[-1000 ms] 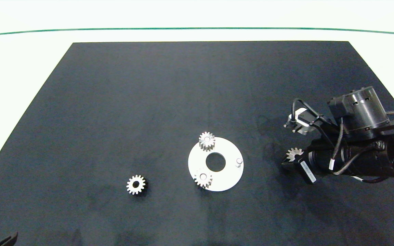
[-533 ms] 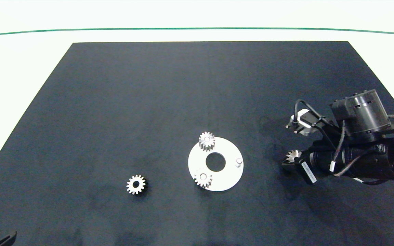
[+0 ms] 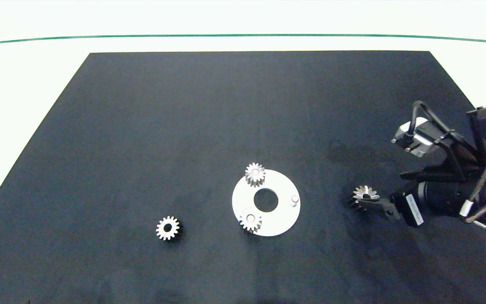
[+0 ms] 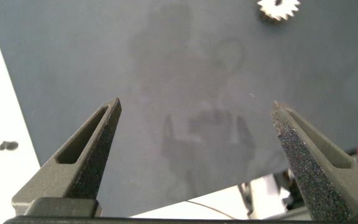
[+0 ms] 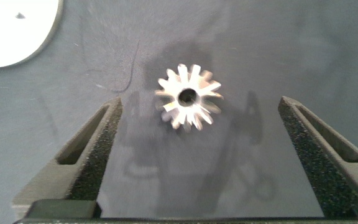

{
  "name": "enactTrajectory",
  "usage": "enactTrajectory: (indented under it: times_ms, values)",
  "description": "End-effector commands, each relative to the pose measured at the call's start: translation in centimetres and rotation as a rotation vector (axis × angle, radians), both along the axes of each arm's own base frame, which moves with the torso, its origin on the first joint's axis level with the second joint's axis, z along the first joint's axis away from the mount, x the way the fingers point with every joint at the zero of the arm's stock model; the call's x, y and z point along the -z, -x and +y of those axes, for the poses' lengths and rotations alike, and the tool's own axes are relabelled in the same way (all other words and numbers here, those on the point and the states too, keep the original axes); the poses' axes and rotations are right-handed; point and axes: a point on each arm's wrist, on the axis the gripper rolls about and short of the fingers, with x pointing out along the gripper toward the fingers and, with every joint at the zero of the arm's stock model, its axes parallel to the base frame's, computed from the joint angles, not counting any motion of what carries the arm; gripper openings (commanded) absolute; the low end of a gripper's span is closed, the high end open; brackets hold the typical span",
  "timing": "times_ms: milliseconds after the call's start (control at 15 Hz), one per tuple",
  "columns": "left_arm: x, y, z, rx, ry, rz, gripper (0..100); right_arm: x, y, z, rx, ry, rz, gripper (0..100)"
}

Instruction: Remove an incorrectly installed larger gear and replace it with the correct smaller gear

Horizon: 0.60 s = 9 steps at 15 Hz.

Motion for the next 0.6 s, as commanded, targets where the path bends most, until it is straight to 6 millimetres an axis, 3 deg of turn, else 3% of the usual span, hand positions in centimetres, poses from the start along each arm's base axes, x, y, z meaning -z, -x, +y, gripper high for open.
enactTrajectory:
  times_ms: [67, 400, 600]
  values:
    - [0.3, -0.9, -0.4, 0.103, -0.028, 0.048, 100, -2.7, 3.3, -1.8, 0.019, -0.046, -0.100, 100]
    - [0.6, -2.2, -1.9, 0.325, -0.048, 0.092, 100, -3.7, 5.2, -3.5, 0.072, -0.064, -0.132, 100]
    - [0.6, -4.9, -3.5, 0.342, -0.056, 0.122, 100, -4.5, 6.4, -4.3, 0.096, -0.077, -0.173, 100]
